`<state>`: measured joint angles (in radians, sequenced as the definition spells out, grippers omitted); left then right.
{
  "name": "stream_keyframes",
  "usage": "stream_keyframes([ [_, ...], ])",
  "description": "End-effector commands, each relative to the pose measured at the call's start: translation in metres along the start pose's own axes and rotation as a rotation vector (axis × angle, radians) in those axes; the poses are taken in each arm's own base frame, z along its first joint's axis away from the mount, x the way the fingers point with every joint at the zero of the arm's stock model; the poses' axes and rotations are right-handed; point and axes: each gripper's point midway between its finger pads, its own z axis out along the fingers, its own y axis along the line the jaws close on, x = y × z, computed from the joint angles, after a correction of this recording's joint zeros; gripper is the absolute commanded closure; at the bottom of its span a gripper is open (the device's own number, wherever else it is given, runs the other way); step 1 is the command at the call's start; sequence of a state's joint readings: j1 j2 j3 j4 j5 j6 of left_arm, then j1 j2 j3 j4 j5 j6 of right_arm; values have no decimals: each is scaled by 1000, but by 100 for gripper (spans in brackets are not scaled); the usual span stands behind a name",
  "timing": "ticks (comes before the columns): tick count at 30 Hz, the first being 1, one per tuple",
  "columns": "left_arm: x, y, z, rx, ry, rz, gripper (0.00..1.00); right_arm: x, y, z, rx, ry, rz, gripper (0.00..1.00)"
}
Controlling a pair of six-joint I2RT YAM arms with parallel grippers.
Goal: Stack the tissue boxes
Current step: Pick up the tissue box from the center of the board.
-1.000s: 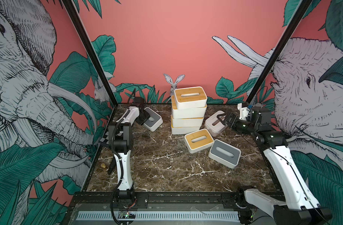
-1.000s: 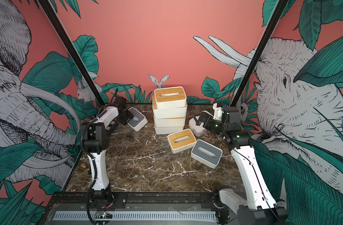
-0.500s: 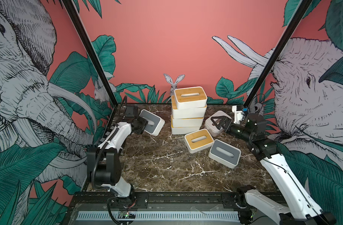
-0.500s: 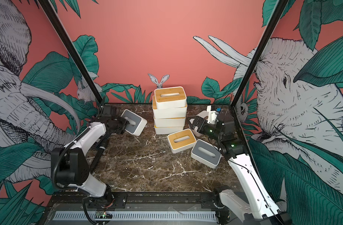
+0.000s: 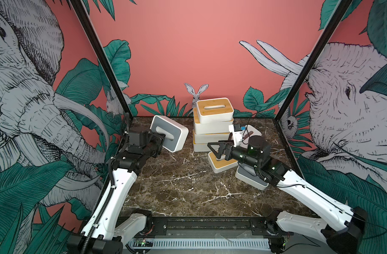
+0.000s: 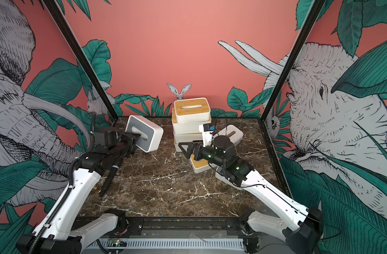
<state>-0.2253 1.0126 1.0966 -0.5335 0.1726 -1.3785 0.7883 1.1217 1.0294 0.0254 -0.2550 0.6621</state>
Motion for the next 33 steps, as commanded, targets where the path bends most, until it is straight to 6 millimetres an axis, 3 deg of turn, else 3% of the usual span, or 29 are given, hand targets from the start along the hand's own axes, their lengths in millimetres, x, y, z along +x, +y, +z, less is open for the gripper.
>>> stream_keyframes([
  [1, 8, -18, -11, 67, -7, -25, 54, -29, 35, 11, -76, -118, -106, 1],
  [7, 25, -43, -17, 127, 23, 6, 55, -24, 61, 49, -147, -91, -114, 1],
  [11, 33, -51, -21, 150, 41, 14, 54, -24, 59, 63, -140, -108, -72, 1],
  [21, 35, -51, -29, 171, 36, 6, 54, -22, 54, 78, -132, -108, 12, 16],
  [33, 40, -51, -24, 181, 51, -7, 54, -21, 56, 89, -155, -105, 54, 22],
])
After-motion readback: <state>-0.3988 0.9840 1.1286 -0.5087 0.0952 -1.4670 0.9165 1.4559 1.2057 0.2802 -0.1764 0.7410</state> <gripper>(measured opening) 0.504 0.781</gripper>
